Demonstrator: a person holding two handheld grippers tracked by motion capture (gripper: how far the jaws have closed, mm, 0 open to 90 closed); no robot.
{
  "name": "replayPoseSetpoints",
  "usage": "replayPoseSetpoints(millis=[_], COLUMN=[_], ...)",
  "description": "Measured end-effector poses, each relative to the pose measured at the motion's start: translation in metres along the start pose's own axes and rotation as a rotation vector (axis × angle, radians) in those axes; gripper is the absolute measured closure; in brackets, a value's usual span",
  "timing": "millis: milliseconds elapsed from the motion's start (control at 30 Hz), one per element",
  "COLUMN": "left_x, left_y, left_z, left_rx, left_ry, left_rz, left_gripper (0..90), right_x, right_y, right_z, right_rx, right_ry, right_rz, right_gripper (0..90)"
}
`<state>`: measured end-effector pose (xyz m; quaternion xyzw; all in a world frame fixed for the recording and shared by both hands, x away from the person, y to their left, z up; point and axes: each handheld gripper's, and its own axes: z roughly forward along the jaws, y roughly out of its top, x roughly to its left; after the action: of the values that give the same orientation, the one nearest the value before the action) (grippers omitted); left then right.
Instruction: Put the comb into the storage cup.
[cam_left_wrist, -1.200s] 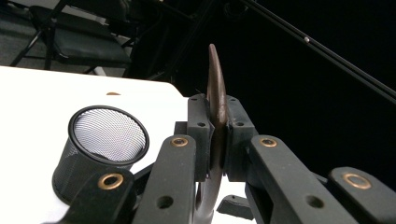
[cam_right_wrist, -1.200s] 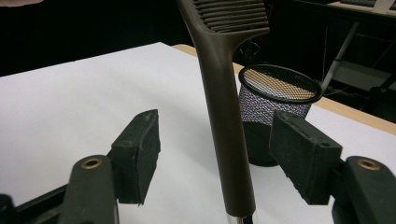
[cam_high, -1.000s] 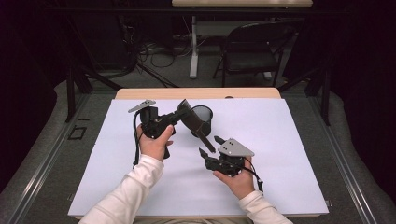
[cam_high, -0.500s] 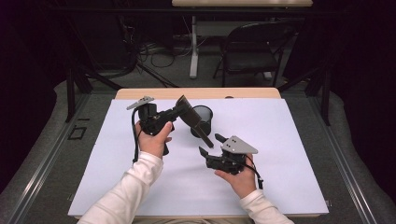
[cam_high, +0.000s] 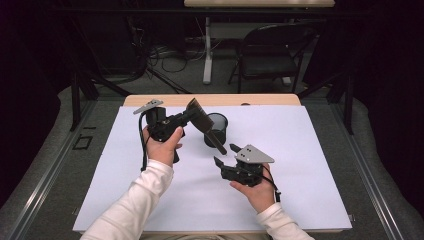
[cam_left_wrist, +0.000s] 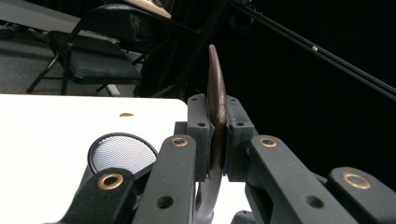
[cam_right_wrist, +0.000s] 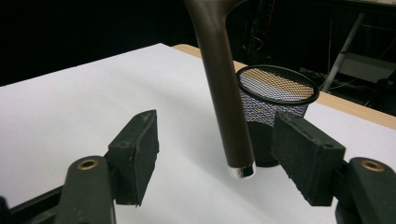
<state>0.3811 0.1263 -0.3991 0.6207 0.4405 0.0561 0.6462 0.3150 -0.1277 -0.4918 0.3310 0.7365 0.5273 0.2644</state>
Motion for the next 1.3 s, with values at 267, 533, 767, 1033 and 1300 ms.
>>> replayPoseSetpoints(millis=[267,533,767,1033,1300], left_x=[-0.001,-0.001,0.000,0.002,0.003], left_y=[0.010,0.020,0.028,0.036,0.045], left_z=[-0.003,-0.004,-0.002,-0.001,-0.001], left_rx=[-0.019,-0.036,-0.045,-0.060,-0.075], left_ry=[0.012,0.032,0.050,0.061,0.074], left_rz=[0.014,0.027,0.031,0.031,0.038], left_gripper=[84.5,84.5,84.5,84.5,84.5], right_x=[-0.001,-0.002,0.002,0.004,0.002], right_y=[0.000,0.001,0.001,0.002,0.003], right_z=[0.001,-0.002,-0.001,-0.003,-0.005], right_rx=[0.019,-0.016,-0.001,0.008,-0.010], right_ry=[0.042,0.063,0.039,0.051,0.059], right_rz=[0.045,0.031,-0.022,-0.032,0.001], right_gripper=[31.7,29.2,23.3,16.1,14.4])
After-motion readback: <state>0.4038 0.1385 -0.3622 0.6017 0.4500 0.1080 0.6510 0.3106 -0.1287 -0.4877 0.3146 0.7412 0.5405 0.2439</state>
